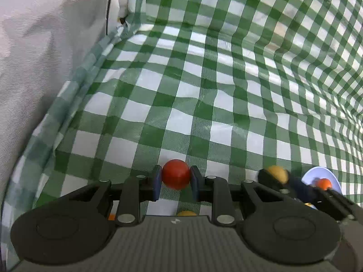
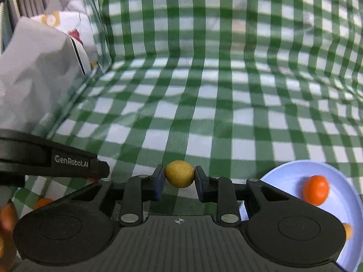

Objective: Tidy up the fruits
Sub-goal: 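Grasp a red cherry tomato with the left tool while the right tool grasps a yellow round fruit, then carry both fruits over the blue plate and open both tools to drop them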

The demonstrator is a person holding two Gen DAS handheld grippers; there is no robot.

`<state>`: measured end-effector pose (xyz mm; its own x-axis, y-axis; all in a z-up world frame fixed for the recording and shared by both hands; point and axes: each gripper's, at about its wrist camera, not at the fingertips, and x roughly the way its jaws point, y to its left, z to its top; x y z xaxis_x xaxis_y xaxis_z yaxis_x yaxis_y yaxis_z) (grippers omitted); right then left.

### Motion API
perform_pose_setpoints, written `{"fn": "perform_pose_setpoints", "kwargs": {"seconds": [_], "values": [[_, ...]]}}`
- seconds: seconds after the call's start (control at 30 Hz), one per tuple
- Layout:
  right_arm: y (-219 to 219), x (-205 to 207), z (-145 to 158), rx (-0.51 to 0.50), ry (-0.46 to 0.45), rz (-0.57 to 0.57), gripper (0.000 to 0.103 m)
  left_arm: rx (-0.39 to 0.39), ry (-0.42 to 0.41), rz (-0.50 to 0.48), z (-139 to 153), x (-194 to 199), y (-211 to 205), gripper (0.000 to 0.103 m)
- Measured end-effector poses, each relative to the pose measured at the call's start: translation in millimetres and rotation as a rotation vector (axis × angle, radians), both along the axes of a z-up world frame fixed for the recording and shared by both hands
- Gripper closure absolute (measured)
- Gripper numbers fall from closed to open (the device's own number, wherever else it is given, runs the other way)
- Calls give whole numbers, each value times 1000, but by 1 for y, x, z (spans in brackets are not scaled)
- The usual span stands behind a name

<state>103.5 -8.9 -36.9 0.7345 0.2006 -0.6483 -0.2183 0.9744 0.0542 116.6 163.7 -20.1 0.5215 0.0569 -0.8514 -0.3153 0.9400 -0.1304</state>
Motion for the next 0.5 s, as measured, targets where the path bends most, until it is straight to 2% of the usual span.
{"fn": "perform_pose_setpoints", "kwargs": {"seconds": [0.07, 0.13, 0.3, 0.4, 0.5], "values": [[-7, -9, 12, 16, -22, -13, 74, 6, -21, 10, 7, -10, 0, 74], [-16, -21, 28, 39, -48, -24, 74, 46, -43, 14, 17, -20, -3, 74], [-37, -57, 59, 34, -141, -15, 73, 122, -135, -77, 54, -51, -25, 74], [-59, -77, 59, 64, -145, -63, 74, 127, -167, -119, 60, -69, -42, 74], [-79, -87, 46, 103, -96, -121, 74, 102, -175, -160, 47, -85, -58, 74]]}}
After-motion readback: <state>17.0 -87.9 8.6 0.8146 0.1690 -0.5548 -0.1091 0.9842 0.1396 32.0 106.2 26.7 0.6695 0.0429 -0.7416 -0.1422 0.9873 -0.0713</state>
